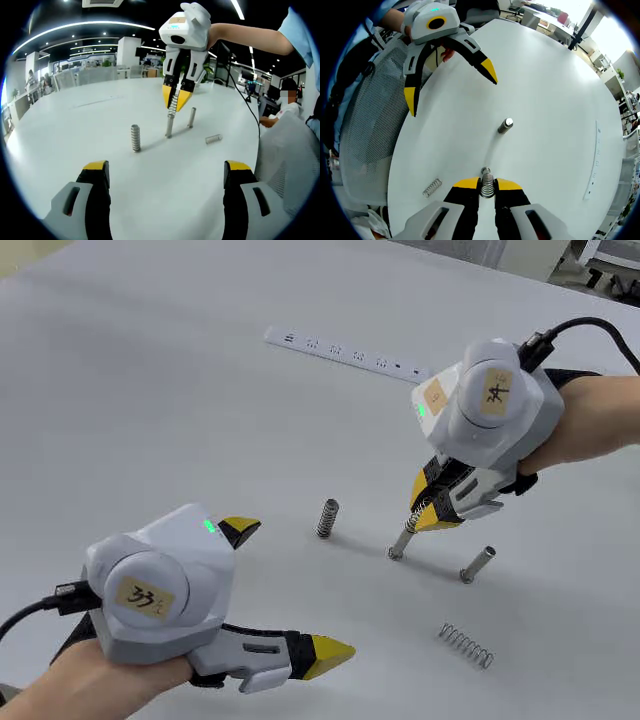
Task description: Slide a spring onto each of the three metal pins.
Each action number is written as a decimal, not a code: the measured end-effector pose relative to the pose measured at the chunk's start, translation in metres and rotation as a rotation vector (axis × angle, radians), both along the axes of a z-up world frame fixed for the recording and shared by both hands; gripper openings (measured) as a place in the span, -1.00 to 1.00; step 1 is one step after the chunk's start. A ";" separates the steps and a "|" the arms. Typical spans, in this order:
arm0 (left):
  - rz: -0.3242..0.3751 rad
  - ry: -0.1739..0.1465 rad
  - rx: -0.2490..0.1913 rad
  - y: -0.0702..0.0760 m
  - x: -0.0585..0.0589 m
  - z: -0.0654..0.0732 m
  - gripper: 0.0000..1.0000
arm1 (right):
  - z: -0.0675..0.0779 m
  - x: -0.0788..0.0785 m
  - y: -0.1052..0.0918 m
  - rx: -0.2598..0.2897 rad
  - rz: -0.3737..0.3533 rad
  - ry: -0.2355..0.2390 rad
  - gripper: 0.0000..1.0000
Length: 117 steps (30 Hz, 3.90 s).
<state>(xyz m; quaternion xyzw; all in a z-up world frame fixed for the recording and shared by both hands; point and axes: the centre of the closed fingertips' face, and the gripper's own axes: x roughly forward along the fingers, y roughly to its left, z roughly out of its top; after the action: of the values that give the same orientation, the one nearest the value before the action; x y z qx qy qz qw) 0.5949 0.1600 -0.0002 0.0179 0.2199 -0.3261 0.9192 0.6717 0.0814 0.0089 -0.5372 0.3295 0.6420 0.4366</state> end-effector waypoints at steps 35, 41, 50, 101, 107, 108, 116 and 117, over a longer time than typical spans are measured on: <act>0.008 0.024 0.003 0.005 0.000 -0.004 0.83 | -0.048 0.003 0.002 -0.067 0.044 -0.006 -0.84; 0.008 0.026 0.001 0.005 -0.001 -0.005 0.83 | -0.048 0.003 0.003 -0.065 0.045 -0.003 -0.84; 0.012 0.025 0.002 0.007 -0.001 -0.005 0.83 | -0.050 0.005 0.006 -0.043 0.033 -0.003 -0.49; -0.051 0.004 0.052 0.005 -0.007 0.008 0.81 | -0.002 -0.008 -0.033 0.360 -0.352 0.031 0.99; -0.064 0.004 0.065 0.003 -0.006 0.008 0.81 | 0.000 -0.009 -0.057 0.398 -0.428 0.029 0.99; -0.065 0.004 0.069 0.004 -0.006 0.008 0.81 | 0.000 -0.008 -0.062 0.400 -0.441 0.032 0.99; -0.078 0.011 0.077 0.002 -0.005 0.007 0.81 | -0.002 -0.020 -0.092 0.416 -0.536 0.034 0.99; -0.081 0.009 0.078 0.000 -0.004 0.007 0.81 | -0.002 -0.021 -0.096 0.421 -0.547 0.031 0.99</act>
<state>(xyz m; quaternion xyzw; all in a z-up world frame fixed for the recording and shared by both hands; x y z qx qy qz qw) 0.5907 0.1604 0.0072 0.0609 0.2356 -0.3542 0.9029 0.6505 -0.0144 0.0071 -0.3175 0.3281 0.5632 0.6888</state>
